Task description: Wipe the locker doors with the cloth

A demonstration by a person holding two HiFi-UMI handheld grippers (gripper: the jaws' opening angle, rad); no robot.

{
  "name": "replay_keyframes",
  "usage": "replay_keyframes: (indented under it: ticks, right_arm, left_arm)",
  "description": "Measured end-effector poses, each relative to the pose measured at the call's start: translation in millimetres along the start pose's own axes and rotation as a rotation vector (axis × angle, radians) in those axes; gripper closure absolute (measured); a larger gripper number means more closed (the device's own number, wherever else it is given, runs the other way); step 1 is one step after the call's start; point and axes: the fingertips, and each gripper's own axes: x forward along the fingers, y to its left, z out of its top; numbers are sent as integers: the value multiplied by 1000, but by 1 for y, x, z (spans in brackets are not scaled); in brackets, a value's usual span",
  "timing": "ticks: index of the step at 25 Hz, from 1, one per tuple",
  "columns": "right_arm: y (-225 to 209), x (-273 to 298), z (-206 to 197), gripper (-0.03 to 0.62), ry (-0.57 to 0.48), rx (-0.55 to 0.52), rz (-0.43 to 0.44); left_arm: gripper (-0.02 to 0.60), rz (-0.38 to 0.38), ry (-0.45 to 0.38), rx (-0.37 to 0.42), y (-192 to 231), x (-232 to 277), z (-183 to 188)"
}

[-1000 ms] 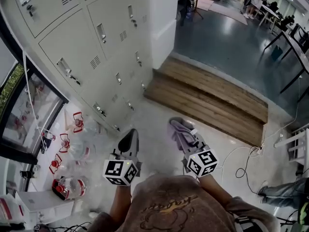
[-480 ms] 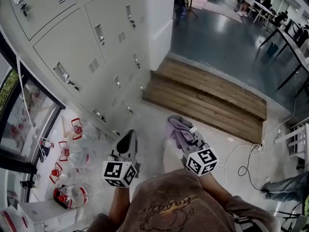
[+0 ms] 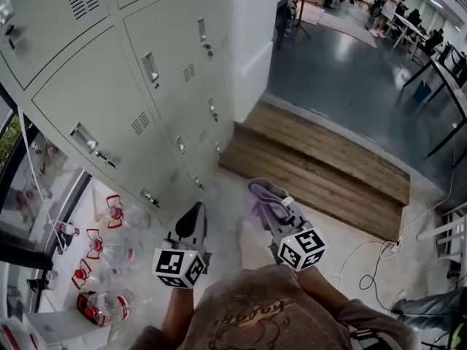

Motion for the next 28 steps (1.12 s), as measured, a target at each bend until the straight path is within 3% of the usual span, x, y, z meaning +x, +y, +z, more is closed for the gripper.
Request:
replay_keyframes:
  ticks: [6,16,28]
  right_arm:
    - [-42,73,28,539,16,-8,82]
    - [-98,189,64,539,54,-62,246]
    - [-93,270,69,539,108,-77,396]
  left_arm:
    - [577,42,-6,-2,31,75,27]
    - [578,175,-44,-28,84,174,68]
    - [578,281,-54,-32,132,202,83]
